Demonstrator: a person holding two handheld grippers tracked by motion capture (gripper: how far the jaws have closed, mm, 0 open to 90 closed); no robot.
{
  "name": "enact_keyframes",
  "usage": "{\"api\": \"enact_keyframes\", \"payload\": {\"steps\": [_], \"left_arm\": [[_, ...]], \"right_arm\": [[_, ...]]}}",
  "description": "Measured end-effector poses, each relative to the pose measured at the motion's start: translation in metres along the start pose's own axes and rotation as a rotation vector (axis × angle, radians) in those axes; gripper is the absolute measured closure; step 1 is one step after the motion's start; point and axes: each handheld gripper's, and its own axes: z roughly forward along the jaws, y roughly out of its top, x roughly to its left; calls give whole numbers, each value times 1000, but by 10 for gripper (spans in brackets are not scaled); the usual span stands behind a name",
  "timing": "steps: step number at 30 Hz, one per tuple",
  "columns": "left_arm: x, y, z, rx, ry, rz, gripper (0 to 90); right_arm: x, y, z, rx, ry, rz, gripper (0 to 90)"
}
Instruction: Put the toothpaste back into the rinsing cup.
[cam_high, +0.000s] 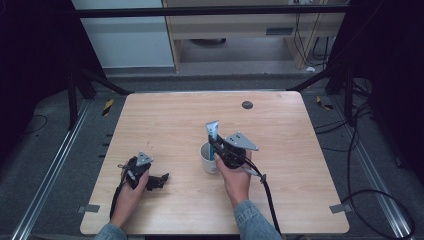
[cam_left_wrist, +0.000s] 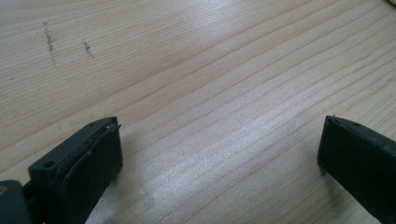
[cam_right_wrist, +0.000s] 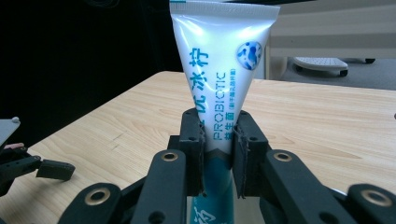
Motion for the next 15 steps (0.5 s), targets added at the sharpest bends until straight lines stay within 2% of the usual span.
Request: {"api": "enact_keyframes", "payload": {"steps": [15], "left_arm": [[0,0,0,0,0,1,0]], "right_arm": [[-7,4,1,28,-14,25,742]]}}
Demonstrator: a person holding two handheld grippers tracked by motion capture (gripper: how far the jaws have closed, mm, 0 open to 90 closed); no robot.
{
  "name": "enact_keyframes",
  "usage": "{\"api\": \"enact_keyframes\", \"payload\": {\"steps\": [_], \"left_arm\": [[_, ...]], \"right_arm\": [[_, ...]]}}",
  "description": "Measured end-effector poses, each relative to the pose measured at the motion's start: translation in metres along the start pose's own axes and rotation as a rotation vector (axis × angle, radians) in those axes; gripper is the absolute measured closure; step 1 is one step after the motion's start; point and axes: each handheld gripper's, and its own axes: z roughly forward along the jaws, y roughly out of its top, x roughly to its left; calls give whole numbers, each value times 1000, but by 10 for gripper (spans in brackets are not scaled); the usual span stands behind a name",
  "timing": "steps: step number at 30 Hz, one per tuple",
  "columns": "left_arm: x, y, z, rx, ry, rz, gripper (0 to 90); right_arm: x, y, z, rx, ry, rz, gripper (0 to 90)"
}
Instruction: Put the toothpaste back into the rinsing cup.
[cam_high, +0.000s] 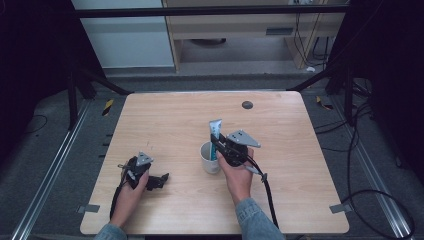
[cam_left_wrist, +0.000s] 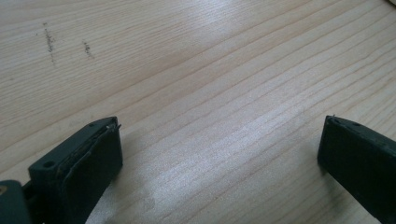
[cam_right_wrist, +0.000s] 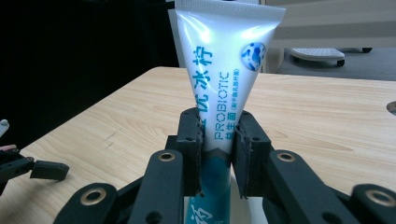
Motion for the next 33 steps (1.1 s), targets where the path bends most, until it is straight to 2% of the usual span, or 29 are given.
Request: {"api": "enact_keyframes", "payload": {"steps": [25,33], "left_arm": [[0,0,0,0,0,0,0],[0,0,0,0,0,0,0]], "right_arm": [[-3,0,1,31,1,11,677],[-1,-1,1,35,1,1,672]]}}
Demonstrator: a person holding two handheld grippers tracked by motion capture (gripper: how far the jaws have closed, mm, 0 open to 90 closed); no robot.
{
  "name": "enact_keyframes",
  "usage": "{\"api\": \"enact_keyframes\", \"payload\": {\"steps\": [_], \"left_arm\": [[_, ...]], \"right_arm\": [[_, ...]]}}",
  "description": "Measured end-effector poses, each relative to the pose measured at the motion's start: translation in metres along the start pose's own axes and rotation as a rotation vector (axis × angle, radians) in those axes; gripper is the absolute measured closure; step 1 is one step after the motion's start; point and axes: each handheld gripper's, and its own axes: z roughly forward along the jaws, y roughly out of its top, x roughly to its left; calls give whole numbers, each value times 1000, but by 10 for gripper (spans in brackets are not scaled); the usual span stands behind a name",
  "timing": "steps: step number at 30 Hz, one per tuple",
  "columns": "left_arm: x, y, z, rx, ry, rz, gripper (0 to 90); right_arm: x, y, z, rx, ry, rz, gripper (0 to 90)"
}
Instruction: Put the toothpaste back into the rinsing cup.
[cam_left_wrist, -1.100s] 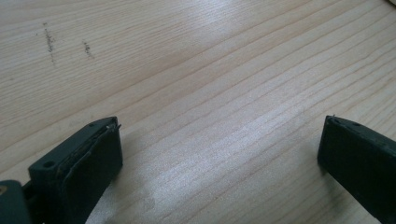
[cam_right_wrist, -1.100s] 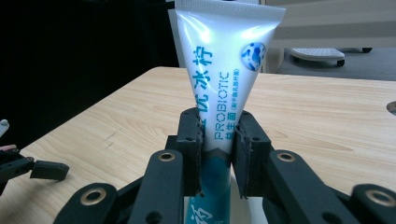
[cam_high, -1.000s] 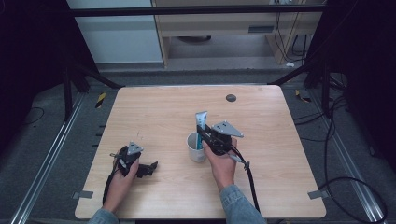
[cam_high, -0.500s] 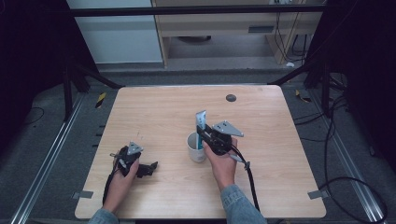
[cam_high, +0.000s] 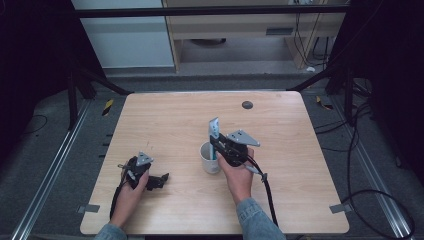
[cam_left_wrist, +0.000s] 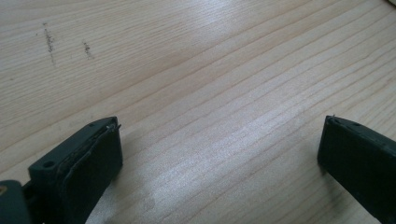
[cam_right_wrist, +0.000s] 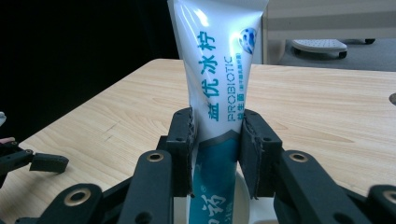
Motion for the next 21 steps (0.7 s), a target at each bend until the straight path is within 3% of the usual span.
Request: {"api": "enact_keyframes", "payload": {"steps": [21], "left_arm": [[0,0,0,0,0,0,0]], "right_arm": [[2,-1,1,23,4,-3,634]]}}
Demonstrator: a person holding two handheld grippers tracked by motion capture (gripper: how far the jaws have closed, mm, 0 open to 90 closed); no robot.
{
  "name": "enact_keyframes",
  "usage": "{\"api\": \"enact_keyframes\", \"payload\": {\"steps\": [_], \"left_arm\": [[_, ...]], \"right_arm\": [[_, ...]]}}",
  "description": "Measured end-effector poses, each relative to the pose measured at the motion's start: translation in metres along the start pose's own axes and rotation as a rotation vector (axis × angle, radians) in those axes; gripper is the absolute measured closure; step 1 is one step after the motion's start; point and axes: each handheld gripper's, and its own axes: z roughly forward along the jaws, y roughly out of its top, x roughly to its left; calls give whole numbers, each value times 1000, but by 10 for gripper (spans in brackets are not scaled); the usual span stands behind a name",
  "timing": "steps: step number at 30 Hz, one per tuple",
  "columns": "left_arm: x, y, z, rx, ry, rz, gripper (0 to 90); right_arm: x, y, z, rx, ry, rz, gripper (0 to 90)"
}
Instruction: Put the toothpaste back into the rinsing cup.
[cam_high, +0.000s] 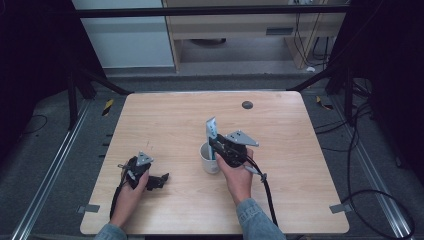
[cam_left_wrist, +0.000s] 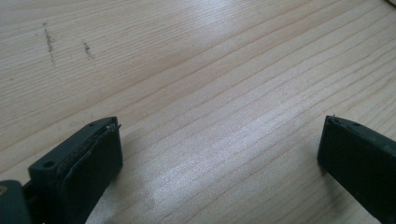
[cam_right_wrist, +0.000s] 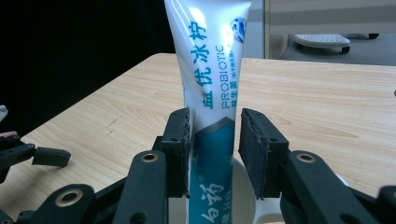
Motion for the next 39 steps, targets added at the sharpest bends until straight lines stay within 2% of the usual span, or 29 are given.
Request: {"api": "enact_keyframes", "payload": {"steps": [12,21,34,39], "left_arm": [[0,0,0,0,0,0,0],[0,0,0,0,0,1,0],[0,0,0,0,0,1,0],[0,0,0,0,0,0,0]], "right_arm": [[1,2,-2,21,-18,-30,554],[3,7,-4,58,-44,-64,429],[1,13,-8,115,-48,-107,270],[3,14,-10,161,-45,-131,206]]}}
